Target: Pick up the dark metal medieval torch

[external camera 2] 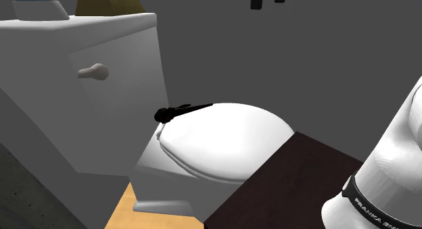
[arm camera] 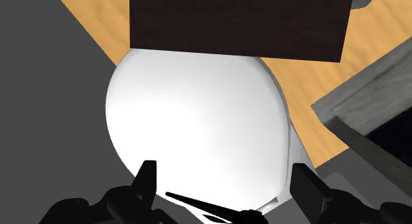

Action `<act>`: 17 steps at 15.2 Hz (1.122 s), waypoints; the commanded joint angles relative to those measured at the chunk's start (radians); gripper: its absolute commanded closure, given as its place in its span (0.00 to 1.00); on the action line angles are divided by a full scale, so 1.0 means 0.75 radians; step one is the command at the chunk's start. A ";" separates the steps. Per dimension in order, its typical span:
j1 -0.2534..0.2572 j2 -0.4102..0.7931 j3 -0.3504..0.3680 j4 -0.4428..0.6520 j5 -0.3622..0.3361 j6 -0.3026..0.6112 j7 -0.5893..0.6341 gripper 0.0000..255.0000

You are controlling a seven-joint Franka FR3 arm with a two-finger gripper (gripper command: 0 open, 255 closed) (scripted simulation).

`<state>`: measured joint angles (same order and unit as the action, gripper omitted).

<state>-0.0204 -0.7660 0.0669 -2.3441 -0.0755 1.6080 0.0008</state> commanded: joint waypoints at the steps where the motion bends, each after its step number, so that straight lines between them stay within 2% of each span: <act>1: 0.000 0.000 0.000 0.000 0.000 0.000 0.000 0.00; 10: 0.068 0.290 -0.249 -0.066 -0.056 0.376 -0.499 0.00; 17: 0.142 0.629 -0.403 0.020 0.007 0.619 -0.907 0.00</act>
<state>0.0809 -0.3258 -0.2164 -2.3319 -0.0788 2.0441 -0.6241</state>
